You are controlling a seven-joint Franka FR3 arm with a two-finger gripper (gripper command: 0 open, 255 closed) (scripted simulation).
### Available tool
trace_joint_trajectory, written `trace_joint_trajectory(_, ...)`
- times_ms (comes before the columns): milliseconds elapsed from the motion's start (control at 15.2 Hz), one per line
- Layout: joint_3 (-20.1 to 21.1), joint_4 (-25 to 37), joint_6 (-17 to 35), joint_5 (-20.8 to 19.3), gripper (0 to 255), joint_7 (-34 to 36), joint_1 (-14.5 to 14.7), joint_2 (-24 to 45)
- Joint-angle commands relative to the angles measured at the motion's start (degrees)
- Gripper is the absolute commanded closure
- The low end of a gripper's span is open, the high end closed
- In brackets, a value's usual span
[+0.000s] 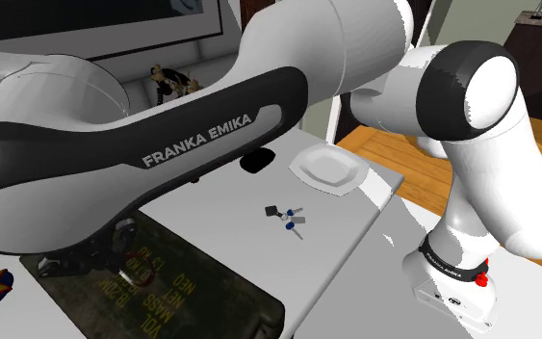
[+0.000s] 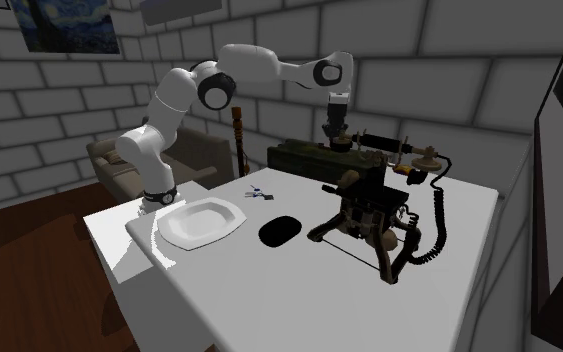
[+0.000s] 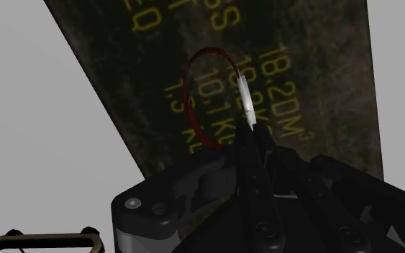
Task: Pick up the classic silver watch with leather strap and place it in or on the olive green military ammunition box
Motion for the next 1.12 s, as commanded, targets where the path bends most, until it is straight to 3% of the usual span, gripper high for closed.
trace_joint_trajectory(0, 0.0, -0.2, 0.1, 0.0, 255, 0.0, -0.1, 0.0)
trace_joint_trajectory(264, 0.0, -0.2, 0.1, 0.0, 255, 0.0, 0.0, 0.0)
trace_joint_trajectory(330, 0.0, -0.2, 0.1, 0.0, 0, 0.0, 0.0, 0.0)
trace_joint_trajectory(660, 0.0, -0.2, 0.1, 0.0, 0, 0.0, 0.0, 0.0)
trace_joint_trajectory(924, -0.6, 12.0, -8.8, -0.6, 0, -1.6, 4.1, 2.4)
trace_joint_trajectory(1056, -0.6, 12.0, -8.8, -0.6, 0, -1.6, 4.1, 2.4)
